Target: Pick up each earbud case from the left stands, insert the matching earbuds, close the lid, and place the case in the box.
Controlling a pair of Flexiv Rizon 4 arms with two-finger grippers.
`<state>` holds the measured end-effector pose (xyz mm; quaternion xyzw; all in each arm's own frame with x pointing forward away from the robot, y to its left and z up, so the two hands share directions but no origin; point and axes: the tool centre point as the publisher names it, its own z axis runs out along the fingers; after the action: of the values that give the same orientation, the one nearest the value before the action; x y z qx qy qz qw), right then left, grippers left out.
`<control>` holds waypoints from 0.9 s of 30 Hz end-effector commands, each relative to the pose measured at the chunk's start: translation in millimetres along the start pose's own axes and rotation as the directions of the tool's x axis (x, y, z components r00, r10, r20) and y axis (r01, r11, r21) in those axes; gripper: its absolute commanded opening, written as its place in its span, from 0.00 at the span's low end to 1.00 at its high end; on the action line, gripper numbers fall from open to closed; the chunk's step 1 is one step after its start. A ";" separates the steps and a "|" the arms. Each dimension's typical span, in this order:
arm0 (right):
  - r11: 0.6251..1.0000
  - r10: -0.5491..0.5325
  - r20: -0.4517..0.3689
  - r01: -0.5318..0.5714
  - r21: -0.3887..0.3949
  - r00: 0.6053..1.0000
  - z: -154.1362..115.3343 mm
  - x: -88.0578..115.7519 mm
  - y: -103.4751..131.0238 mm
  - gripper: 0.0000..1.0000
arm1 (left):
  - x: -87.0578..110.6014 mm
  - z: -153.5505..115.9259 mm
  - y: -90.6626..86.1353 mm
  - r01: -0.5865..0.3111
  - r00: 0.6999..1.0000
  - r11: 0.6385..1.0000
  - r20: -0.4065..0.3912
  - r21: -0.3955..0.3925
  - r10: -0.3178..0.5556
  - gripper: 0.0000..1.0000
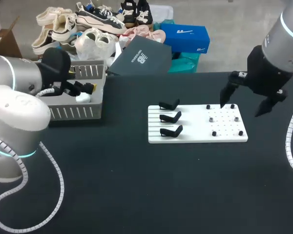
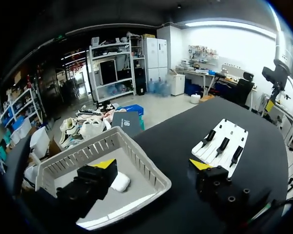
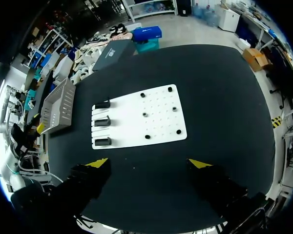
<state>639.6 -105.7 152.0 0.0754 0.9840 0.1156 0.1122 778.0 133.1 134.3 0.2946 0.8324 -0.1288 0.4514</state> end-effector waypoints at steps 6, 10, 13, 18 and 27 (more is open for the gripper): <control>1.000 0.001 0.006 -0.001 -0.001 1.000 -0.3 2.0 -0.9 1.00 | -8.8 -15.3 -59.3 -0.078 0.983 0.971 0.182 0.228 0.037 1.00; 1.000 0.001 0.006 -0.001 -0.001 1.000 -0.3 2.0 -0.9 1.00 | -13.4 -15.9 -85.9 -0.130 0.977 0.932 0.206 0.338 0.061 1.00; 1.000 0.001 0.006 -0.001 -0.001 1.000 -0.3 2.0 -0.9 1.00 | -13.3 -14.6 -102.1 -0.160 0.975 0.902 0.208 0.400 0.081 1.00; 1.000 0.001 0.006 -0.001 -0.001 1.000 -0.3 2.0 -0.9 1.00 | -5.5 -8.5 -122.1 -0.171 0.977 0.868 0.196 0.466 0.087 1.00; 1.000 0.001 0.006 -0.001 -0.001 1.000 -0.3 2.0 -0.9 1.00 | -1.2 -0.4 -143.4 -0.211 0.972 0.804 0.204 0.556 0.113 1.00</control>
<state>639.6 -105.7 152.0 0.0754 0.9840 0.1156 0.1123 686.9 18.4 131.9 0.4835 0.7087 -0.3302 0.3936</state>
